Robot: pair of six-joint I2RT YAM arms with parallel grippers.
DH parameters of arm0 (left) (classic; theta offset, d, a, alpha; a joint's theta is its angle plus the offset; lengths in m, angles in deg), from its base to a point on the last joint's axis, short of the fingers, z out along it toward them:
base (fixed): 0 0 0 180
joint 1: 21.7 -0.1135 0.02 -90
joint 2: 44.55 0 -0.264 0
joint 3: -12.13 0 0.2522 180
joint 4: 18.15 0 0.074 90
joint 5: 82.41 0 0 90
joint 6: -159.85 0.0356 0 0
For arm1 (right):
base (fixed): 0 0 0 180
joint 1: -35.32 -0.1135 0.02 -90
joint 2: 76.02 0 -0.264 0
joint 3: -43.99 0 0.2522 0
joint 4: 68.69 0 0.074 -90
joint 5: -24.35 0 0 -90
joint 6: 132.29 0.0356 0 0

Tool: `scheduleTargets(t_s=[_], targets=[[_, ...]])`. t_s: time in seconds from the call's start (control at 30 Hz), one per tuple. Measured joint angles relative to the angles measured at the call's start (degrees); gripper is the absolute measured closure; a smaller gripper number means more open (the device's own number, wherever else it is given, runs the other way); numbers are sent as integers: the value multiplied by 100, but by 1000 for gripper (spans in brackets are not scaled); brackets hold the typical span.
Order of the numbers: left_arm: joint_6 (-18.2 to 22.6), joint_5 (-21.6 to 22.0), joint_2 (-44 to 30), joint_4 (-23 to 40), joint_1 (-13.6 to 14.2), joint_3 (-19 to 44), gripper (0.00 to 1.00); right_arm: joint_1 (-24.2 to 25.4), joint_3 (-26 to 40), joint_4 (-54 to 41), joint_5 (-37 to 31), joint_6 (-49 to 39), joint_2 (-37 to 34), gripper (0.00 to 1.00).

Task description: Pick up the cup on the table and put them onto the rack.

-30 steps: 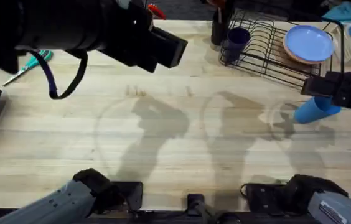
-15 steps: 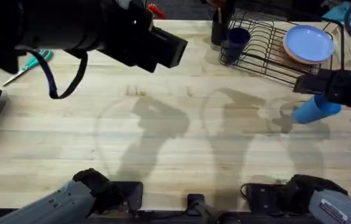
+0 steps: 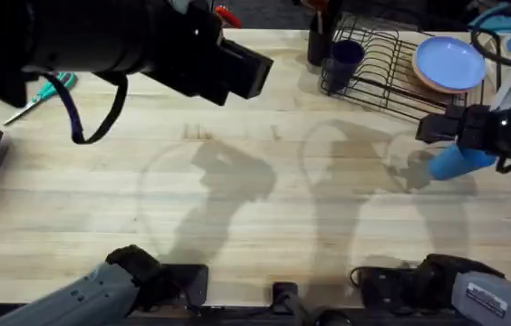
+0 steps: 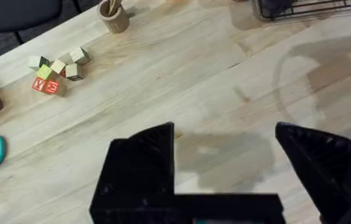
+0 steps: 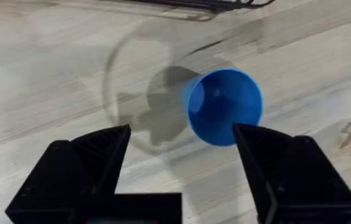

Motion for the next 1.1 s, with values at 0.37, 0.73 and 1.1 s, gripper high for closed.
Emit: scheduleTargets(t_s=[0.37,0.73,1.1], targets=[[0,0,0,0,0,0,8,0,0,188,0,0,-412,8],[0,0,0,0,0,0,7,0,0,332,214,6,-488,8],[0,0,0,0,0,0,7,0,4,335,256,20,-892,82]])
